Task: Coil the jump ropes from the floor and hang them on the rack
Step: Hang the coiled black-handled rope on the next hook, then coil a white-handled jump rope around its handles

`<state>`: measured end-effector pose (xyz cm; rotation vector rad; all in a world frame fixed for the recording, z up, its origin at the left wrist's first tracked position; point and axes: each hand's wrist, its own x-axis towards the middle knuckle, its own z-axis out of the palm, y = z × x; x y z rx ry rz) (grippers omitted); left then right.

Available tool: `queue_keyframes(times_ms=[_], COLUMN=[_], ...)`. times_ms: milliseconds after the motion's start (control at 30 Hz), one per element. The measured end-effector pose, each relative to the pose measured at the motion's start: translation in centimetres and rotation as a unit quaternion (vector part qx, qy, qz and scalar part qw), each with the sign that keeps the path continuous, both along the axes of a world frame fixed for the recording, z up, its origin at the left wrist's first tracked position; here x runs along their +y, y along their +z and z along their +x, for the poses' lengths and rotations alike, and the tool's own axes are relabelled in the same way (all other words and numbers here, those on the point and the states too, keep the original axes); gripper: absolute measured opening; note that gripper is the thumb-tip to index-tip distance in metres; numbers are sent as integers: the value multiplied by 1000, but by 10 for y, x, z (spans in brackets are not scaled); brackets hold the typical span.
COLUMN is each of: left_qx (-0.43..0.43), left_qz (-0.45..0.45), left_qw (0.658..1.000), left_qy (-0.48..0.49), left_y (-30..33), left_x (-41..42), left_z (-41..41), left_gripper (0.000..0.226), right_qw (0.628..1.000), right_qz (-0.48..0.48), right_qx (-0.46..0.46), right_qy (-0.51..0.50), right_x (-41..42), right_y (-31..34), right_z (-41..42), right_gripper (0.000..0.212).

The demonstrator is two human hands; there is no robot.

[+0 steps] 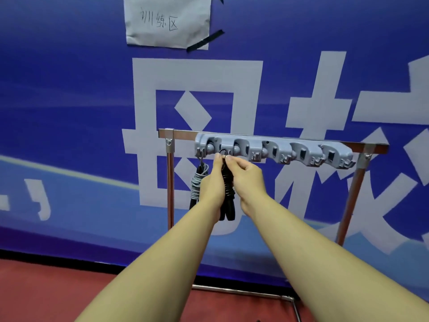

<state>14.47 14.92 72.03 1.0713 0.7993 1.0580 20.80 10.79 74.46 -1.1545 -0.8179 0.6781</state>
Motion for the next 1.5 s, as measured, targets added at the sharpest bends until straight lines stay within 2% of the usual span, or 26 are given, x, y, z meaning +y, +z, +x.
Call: queue_keyframes(times_ms=[167,367,533,667,767,867,967,1100,1267,1500], left_qx=[22,19,52,116,192,267,336,389,448,509], left_qz=[-4,-66,-20,18,53,98,144,146,95,-1], left_qw=[999,996,996,992,980,958,930,907,880,839], left_qy=[-24,-60,-65,-45,-23,-30,-47,-67,-126,-191], left_y=[6,-17,-23,-30,-40,-60,-98,-176,-300,-450], left_x=[25,33,30,24,8,-21,-52,-104,-172,-241], left_z=[14,21,14,-1,-17,-38,-53,-70,-93,-91], left_gripper=[72,63,56,52,72,74,73,72,70,69], right_qw=[1000,995,984,953,925,893,864,840,796,767], right_qz=[-18,-91,-92,-125,-150,-199,-232,-273,-368,-496], right_qx=[-5,-44,-153,-274,-348,-404,-447,-468,-470,-378], right_qy=[-25,-12,-10,-15,-15,-12,-2,24,99,153], right_x=[21,28,20,-2,-25,-54,-84,-135,-208,-290], right_y=[2,-15,-26,-35,-48,-68,-106,-185,-315,-469], right_z=[16,23,31,38,43,46,43,27,14,20], right_gripper=[18,20,27,42,49,51,53,55,57,59])
